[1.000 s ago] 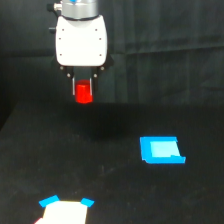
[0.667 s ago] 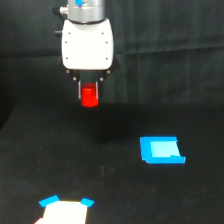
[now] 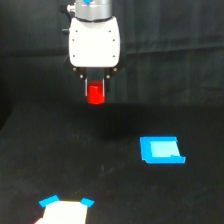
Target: Pick up the red object from the table
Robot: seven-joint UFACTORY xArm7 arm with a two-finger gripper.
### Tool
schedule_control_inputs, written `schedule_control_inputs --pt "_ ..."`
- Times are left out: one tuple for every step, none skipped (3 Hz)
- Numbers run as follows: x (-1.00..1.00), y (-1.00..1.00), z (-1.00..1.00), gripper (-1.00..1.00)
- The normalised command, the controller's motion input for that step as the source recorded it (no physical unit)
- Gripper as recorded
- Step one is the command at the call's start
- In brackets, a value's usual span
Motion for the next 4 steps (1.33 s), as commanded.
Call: schedule_control_inputs --pt "-0.32 0.58 -0.08 -1.00" --pt "0.46 -0.15 -0.45 -1.00" --pt "-0.37 0.19 -0.44 -1.00" --pt "-0.44 0.36 -0.44 -1.00"
